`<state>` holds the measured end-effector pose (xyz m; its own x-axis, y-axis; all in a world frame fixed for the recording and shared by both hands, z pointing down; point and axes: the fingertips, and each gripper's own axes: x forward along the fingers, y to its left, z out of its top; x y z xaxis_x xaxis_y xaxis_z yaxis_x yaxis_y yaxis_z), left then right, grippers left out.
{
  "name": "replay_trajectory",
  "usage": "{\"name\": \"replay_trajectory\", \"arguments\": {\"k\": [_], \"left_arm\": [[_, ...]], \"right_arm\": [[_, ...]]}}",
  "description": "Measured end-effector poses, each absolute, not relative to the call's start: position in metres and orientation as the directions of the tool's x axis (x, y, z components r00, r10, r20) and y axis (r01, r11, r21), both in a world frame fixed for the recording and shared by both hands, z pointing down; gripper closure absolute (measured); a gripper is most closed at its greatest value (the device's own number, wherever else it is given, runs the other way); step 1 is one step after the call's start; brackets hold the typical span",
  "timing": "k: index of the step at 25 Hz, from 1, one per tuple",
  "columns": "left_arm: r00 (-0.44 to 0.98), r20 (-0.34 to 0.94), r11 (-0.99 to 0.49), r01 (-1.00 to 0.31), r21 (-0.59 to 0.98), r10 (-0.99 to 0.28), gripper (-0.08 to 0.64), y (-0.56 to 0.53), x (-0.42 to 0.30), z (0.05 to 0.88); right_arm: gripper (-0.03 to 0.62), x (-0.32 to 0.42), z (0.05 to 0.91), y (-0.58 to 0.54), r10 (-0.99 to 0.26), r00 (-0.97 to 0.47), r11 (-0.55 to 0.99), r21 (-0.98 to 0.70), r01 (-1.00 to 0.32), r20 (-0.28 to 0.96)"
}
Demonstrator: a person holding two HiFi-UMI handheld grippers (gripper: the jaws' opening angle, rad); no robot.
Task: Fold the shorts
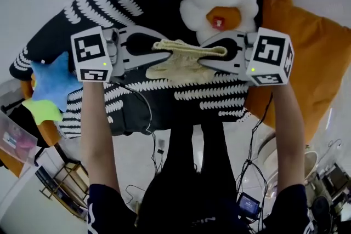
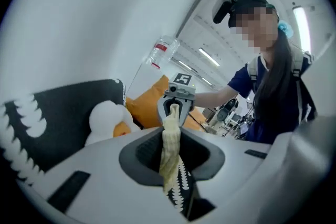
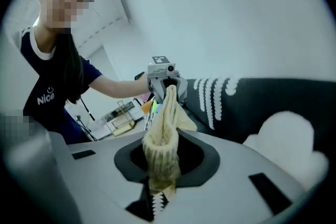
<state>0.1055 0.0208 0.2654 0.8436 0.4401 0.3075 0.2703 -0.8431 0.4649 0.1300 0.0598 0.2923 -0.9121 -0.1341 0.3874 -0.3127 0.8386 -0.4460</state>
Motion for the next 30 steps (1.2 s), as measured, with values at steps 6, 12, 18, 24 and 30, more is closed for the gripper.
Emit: {"name": "replay_trajectory", "arguments": {"k": [6,12,18,24,30], "left_arm": [[0.844,0.345,-0.898,0.313,0.308,0.412,0.489,0.053,0.068,0.147],[0.846,0.368,-0.917,0.305,0.257,0.385,0.489,0.088,0.031,0.068],[0.904,0.406,-0.97,0.038,0.239,0.135,0.486,0.012,-0.003,0.094],[0.913,0.392,-0.928,-0.041,0.37,0.116,0.486,-0.034,-0.042,0.12],[0.903,0.359,-0.925,0.095,0.368,0.235,0.485,0.039,-0.073,0.125]], "right_arm": [[0.532,0.099,0.178,0.084,-0.123,-0.833,0.959,-0.153,-0.24,0.539],[0.532,0.069,0.095,0.101,0.001,-0.842,0.986,-0.141,-0.09,0.54],[0.529,0.043,0.119,0.025,-0.107,-0.756,0.964,-0.118,-0.237,0.646],[0.529,0.004,0.141,-0.022,-0.133,-0.728,0.963,-0.085,-0.254,0.673],[0.522,-0.027,0.15,0.053,-0.045,-0.723,0.996,-0.027,-0.088,0.689]]}}
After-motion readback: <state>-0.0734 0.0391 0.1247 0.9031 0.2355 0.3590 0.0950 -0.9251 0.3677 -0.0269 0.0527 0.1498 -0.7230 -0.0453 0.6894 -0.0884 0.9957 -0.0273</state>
